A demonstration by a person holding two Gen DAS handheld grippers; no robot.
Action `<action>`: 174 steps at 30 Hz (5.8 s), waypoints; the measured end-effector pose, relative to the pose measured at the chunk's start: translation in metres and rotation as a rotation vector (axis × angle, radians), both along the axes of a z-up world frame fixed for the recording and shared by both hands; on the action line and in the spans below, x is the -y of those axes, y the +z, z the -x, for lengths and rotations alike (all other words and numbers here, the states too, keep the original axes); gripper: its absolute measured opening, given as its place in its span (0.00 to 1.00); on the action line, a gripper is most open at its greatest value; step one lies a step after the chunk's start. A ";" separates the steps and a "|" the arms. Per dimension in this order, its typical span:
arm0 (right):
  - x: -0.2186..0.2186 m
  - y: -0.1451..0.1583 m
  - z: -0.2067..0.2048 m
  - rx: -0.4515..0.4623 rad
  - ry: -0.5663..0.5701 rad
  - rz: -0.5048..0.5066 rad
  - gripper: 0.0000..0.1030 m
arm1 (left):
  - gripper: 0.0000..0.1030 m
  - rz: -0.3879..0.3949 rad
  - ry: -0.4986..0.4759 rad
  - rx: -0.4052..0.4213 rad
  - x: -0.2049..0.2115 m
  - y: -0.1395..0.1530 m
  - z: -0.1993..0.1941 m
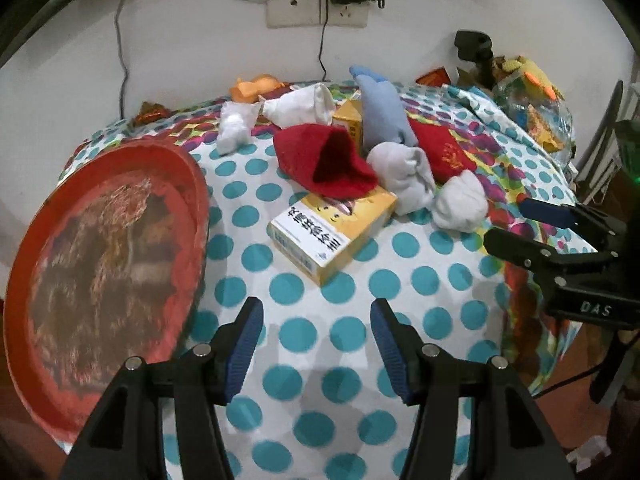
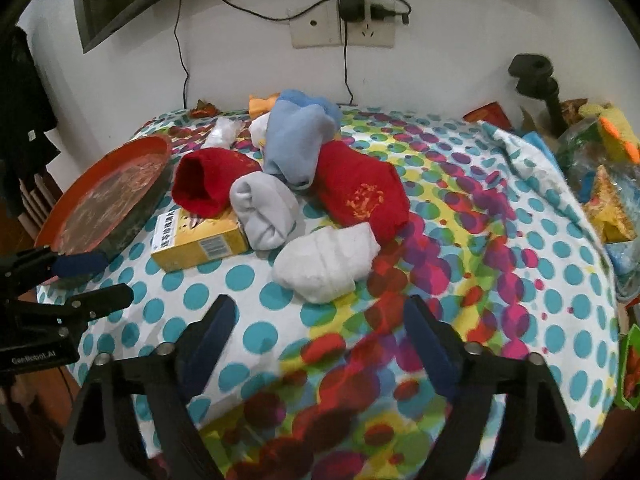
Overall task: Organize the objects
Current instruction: 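Grasp the yellow medicine box with the left tool while the right tool grasps a rolled white sock, then lift the yellow box with the left tool and carry it over the red tray, then lower the box onto the red tray and open the left tool, then withdraw the open left tool up from the box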
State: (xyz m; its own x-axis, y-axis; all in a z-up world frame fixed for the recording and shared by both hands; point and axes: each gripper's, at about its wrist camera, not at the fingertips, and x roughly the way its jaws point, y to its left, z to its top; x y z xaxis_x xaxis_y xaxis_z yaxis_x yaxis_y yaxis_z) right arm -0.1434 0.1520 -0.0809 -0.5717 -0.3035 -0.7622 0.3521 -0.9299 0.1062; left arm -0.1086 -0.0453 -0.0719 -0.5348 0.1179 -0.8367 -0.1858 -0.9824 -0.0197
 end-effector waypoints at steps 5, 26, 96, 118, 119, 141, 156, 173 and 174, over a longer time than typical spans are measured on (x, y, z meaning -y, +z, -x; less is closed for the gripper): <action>0.002 -0.013 0.016 0.018 -0.023 0.013 0.73 | 0.56 -0.008 -0.067 0.012 0.002 -0.004 0.017; 0.005 -0.027 0.038 0.024 -0.012 0.100 0.51 | 0.72 0.095 -0.236 0.051 -0.024 -0.008 0.059; 0.003 -0.025 0.020 -0.024 -0.001 0.098 0.50 | 0.54 0.029 -0.103 -0.093 -0.009 0.022 -0.001; 0.004 -0.024 0.020 -0.030 -0.003 0.084 0.50 | 0.54 0.087 0.285 -0.128 0.120 0.036 0.000; 0.003 -0.024 0.020 -0.029 -0.003 0.084 0.50 | 0.54 0.109 0.308 -0.130 0.130 0.035 0.000; 0.012 -0.021 0.019 -0.038 -0.001 0.034 0.51 | 0.54 0.149 0.554 -0.038 0.258 -0.001 -0.001; 0.016 -0.020 0.018 -0.044 -0.001 0.001 0.51 | 0.54 0.134 0.615 -0.009 0.285 -0.015 -0.005; 0.021 -0.018 0.017 -0.047 0.000 -0.032 0.51 | 0.67 0.157 0.590 -0.030 0.272 -0.005 -0.017; 0.021 -0.018 0.017 -0.047 0.000 -0.033 0.51 | 0.67 0.150 0.593 -0.038 0.270 -0.003 -0.020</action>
State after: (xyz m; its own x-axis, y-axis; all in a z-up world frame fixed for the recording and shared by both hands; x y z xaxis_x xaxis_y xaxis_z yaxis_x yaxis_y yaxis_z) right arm -0.1607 0.1309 -0.0988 -0.6072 -0.2787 -0.7441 0.3560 -0.9326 0.0589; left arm -0.0881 -0.3153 -0.0745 -0.5030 -0.3268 -0.8001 0.3955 -0.9102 0.1232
